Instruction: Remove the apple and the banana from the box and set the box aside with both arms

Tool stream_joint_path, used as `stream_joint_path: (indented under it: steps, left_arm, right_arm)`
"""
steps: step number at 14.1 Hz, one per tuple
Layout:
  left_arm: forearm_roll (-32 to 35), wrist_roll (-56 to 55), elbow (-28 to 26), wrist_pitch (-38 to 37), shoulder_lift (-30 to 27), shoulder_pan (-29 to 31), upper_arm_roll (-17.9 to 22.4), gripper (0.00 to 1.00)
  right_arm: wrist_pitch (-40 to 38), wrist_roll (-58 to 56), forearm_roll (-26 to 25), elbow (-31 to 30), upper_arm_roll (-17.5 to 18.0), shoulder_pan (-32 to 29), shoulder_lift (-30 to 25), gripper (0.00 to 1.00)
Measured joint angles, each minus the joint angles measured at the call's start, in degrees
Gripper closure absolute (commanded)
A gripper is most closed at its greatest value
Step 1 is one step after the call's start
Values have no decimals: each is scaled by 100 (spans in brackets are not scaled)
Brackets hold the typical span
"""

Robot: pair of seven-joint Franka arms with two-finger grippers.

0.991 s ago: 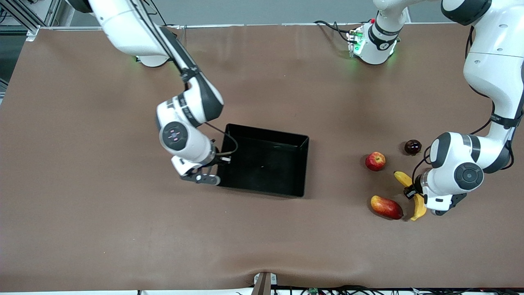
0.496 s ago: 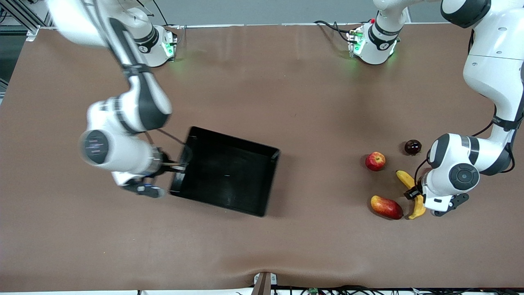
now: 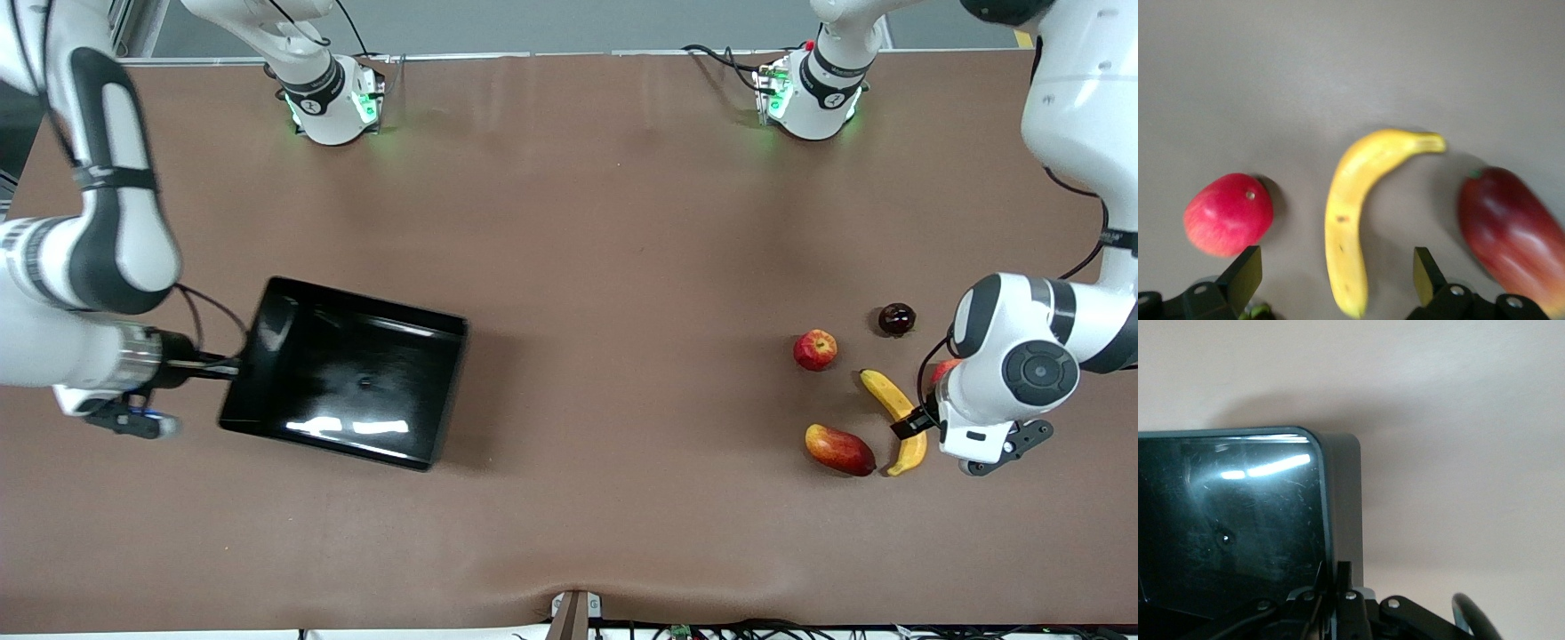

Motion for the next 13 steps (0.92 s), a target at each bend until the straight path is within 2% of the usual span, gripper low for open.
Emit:
stream_joint_path:
  steps: [5,7,13]
  left_arm:
    - [-65,290,41,-465,-784,-6,-391,0]
    - [-353,648,82,-651,-1067,-6,-465,0]
    - [-1409,2480,318,-1489,-2014,312,-468,0]
  right_arm:
    - [541,-1888,2,-177,-1,-1115,273,100]
    - [674,-2376,28,-188,5,-1427,519,100]
    - [733,-2697,127,-186,15,-1800,913,100]
